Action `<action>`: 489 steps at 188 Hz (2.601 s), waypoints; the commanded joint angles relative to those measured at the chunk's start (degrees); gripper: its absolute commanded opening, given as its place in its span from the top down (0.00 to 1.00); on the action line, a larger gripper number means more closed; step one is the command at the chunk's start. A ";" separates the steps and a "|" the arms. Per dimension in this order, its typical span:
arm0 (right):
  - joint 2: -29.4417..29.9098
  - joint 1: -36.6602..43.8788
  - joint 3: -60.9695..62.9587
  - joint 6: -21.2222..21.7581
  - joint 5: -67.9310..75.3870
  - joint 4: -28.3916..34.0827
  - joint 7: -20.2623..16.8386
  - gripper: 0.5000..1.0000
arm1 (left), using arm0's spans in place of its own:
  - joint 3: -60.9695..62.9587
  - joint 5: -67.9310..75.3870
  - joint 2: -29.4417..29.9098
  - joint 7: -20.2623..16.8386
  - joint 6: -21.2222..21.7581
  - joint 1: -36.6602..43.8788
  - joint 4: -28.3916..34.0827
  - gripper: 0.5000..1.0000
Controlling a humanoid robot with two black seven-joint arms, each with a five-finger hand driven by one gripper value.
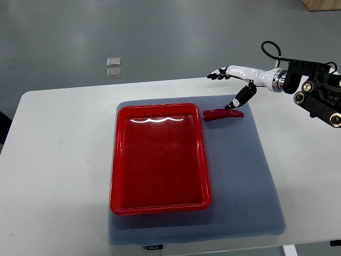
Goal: Place red pepper on red tray
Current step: 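Reach the right hand forward and down toward the red pepper, then close the right hand's fingers around the red pepper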
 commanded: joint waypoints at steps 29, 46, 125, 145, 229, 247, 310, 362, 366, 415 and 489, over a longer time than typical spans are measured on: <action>1.31 -0.84 -5.74 -6.52 -1.43 -0.52 -3.25 0.21 | -0.09 0.00 0.00 0.00 0.00 0.00 0.12 0.00; 2.36 -1.89 -5.65 -7.84 -1.34 -0.96 -3.42 0.21 | -0.18 0.00 0.00 0.00 0.00 0.00 0.12 0.00; 6.06 -3.74 -5.12 -11.88 -1.25 -4.30 -3.42 0.32 | -0.27 0.00 0.00 0.00 0.00 0.00 0.20 0.00; 7.11 -3.83 -5.21 -12.14 -1.25 -4.92 -3.42 0.37 | -0.27 0.00 0.00 0.00 0.00 0.00 0.20 0.00; 7.29 -4.27 -6.09 -12.58 -1.43 -5.27 -3.34 0.99 | -0.27 0.00 0.00 0.00 0.00 0.00 0.12 0.00; 7.29 -4.36 -6.09 -12.58 -1.52 -5.27 -3.34 1.00 | -0.27 0.00 0.00 0.00 0.00 0.00 0.03 0.00; 7.29 -4.44 -7.23 -12.58 -1.52 -5.27 -2.81 1.00 | -0.27 0.00 0.00 0.00 0.00 0.00 0.38 0.00; 7.29 -4.62 -7.23 -12.50 -1.52 -4.92 -2.72 0.95 | -0.27 0.00 0.00 0.00 0.00 0.00 0.20 0.00; 7.29 -4.62 -7.23 -12.50 -1.52 -4.83 -2.72 0.95 | -0.27 0.00 0.00 0.00 0.00 0.00 0.20 0.00; 7.20 -4.53 -7.23 -12.50 -1.52 -4.56 -2.63 0.95 | -0.27 0.00 0.00 0.00 0.00 0.00 0.12 0.00; 7.20 -4.88 -7.32 -12.50 -1.87 -3.86 -2.28 1.00 | -0.27 0.00 0.00 0.00 0.00 0.09 0.20 0.00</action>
